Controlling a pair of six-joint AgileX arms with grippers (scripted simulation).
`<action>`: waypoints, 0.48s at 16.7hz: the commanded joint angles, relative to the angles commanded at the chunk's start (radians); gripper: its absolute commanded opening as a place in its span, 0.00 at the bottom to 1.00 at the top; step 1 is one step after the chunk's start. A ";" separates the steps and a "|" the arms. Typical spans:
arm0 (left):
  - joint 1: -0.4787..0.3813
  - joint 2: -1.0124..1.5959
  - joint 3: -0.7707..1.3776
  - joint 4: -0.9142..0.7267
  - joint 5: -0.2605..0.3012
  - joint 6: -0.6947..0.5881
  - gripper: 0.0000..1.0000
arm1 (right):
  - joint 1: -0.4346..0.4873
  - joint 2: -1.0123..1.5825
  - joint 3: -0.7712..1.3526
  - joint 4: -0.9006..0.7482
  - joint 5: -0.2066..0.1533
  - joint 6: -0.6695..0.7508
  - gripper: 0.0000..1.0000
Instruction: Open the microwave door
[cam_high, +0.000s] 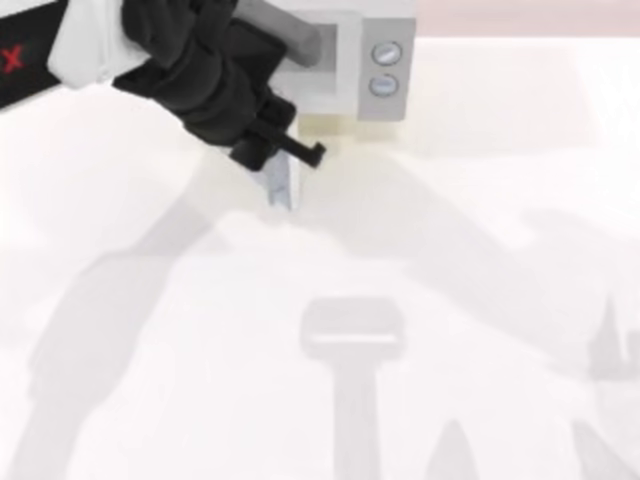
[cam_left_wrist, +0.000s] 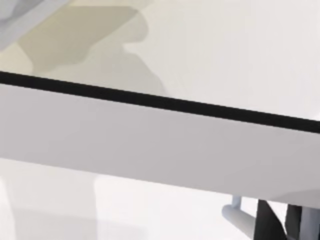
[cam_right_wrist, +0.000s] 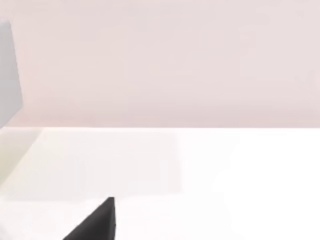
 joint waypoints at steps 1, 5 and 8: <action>0.010 -0.010 -0.010 0.000 0.014 0.026 0.00 | 0.000 0.000 0.000 0.000 0.000 0.000 1.00; 0.031 -0.029 -0.034 -0.004 0.043 0.081 0.00 | 0.000 0.000 0.000 0.000 0.000 0.000 1.00; 0.031 -0.029 -0.034 -0.004 0.043 0.081 0.00 | 0.000 0.000 0.000 0.000 0.000 0.000 1.00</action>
